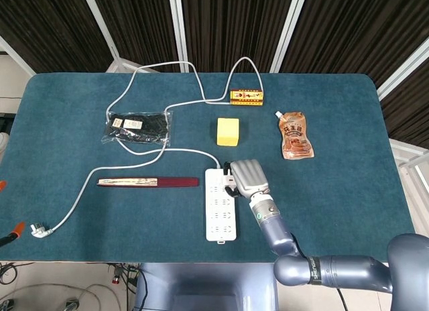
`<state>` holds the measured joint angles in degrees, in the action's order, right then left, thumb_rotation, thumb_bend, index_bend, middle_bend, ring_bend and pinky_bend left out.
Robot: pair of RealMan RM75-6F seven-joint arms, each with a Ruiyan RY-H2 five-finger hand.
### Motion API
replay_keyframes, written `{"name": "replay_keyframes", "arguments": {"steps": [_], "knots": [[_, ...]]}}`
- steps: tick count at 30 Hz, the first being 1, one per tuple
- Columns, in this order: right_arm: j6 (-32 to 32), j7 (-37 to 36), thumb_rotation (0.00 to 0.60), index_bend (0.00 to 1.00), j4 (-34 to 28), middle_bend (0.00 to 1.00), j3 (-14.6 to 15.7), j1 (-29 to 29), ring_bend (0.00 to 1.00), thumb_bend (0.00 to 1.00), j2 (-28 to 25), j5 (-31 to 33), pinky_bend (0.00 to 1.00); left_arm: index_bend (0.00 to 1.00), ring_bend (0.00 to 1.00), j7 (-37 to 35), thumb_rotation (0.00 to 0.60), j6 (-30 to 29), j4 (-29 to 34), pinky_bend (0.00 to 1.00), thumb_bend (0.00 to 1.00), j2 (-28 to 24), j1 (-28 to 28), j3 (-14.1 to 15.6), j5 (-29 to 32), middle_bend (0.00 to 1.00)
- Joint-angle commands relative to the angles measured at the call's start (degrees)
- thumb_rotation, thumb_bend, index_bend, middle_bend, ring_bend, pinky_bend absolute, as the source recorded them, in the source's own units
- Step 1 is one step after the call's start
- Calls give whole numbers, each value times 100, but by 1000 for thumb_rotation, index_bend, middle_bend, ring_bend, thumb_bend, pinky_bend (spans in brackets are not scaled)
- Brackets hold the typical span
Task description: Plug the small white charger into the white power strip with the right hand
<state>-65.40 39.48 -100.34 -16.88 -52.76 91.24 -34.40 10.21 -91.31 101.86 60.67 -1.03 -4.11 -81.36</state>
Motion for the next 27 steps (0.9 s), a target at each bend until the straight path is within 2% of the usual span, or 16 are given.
{"name": "replay_keyframes", "arguments": {"steps": [1, 12, 27], "knots": [[-102, 8, 600, 868, 124, 729, 107, 5, 898, 751, 78, -152, 897, 155, 0, -1, 600, -1, 4, 0, 171, 3, 0, -1, 1, 15], [-139, 137, 600, 870, 266, 730, 246, -40, 898, 752, 201, -232, 897, 154, 0, 21, 600, -3, 9, 0, 171, 9, 1, -5, 12, 15], [-129, 552, 600, 871, 245, 732, 263, -197, 898, 751, 192, 160, 897, 154, 0, -7, 600, 10, 9, 0, 171, -3, 3, -1, 9, 15]]}}
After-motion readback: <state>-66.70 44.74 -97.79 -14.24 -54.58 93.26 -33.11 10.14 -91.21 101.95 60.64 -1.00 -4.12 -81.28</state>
